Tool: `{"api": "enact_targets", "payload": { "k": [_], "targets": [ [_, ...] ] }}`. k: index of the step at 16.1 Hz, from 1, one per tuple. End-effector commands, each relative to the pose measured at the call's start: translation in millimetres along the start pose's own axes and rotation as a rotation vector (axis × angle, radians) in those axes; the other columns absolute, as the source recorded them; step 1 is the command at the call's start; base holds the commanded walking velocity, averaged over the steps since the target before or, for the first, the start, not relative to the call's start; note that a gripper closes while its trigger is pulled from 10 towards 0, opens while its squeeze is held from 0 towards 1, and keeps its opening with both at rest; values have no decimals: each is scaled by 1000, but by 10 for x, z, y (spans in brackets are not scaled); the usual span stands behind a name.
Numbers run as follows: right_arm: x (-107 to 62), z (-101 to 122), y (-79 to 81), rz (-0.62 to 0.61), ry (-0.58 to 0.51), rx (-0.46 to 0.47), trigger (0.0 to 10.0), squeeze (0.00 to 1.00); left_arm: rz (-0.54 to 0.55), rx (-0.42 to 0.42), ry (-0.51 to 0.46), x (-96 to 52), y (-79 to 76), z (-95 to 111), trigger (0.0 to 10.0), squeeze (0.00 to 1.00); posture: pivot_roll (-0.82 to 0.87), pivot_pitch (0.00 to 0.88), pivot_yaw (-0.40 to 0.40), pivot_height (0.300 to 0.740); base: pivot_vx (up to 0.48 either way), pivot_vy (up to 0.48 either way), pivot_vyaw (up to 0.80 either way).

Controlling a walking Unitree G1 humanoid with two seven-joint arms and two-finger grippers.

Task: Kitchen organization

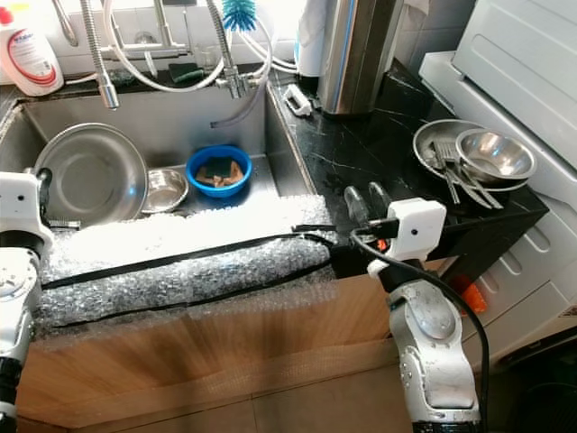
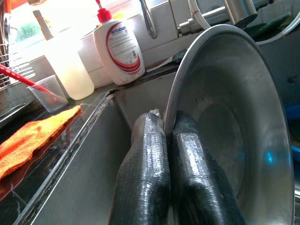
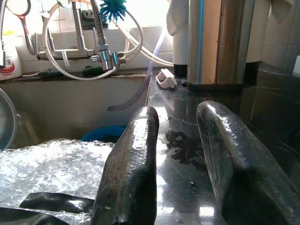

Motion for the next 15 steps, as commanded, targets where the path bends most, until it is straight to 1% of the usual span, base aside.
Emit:
{"api": "enact_targets", "payload": {
  "k": [1,4,5,6,7,8,9,11,13,14,15],
  "targets": [
    [19,67,33,10,-30,-9,10000,0,-18,5,44,2,-32,-95,10000,0,43,77,-25,740,0,0,0],
    [39,61,67,22,-30,-6,10000,0,-53,19,33,127,-83,-32,10000,0,44,70,-21,740,0,0,0],
    [48,62,70,23,-32,-5,10000,0,-117,54,54,229,-123,-26,10000,0,46,65,-19,740,0,0,0],
    [52,59,72,23,-31,-4,10000,0,-163,74,71,267,-153,-42,10000,0,44,64,-18,740,0,0,0],
    [52,53,78,26,-29,-5,10000,0,-229,80,101,297,-205,-73,10000,0,45,63,-17,740,0,0,0],
    [55,49,80,28,-28,-5,10000,0,-268,76,115,344,-233,-75,10000,0,45,65,-14,740,0,0,0],
    [59,49,79,25,-29,-4,10000,0,-296,70,117,394,-253,-54,10000,0,45,69,-13,740,0,0,0],
    [72,52,77,22,-32,-3,10000,0,-349,96,123,471,-291,-26,10000,0,50,73,-12,740,0,0,0],
    [87,52,83,26,-32,-3,10000,0,-425,111,107,533,-359,43,10000,0,52,76,-13,740,0,0,0],
    [95,53,86,31,-32,-4,10000,0,-502,144,111,542,-420,58,10000,0,53,77,-12,740,0,0,0],
    [100,52,80,29,-32,-4,10000,0,-570,196,117,539,-476,52,10000,0,56,79,-10,740,0,0,0]
  ]
}}
Point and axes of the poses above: a point about 5 cm out from each wrist's last joint towards the gripper, its own x axis pointing out of the wrist towards the gripper, its own z axis along the axis of the wrist's last joint, y = z × x, the point moved 1 cm from there along x, pointing out of the wrist towards the gripper, and after that the axes turned 6 degrees about x, right-handed, at the moved point
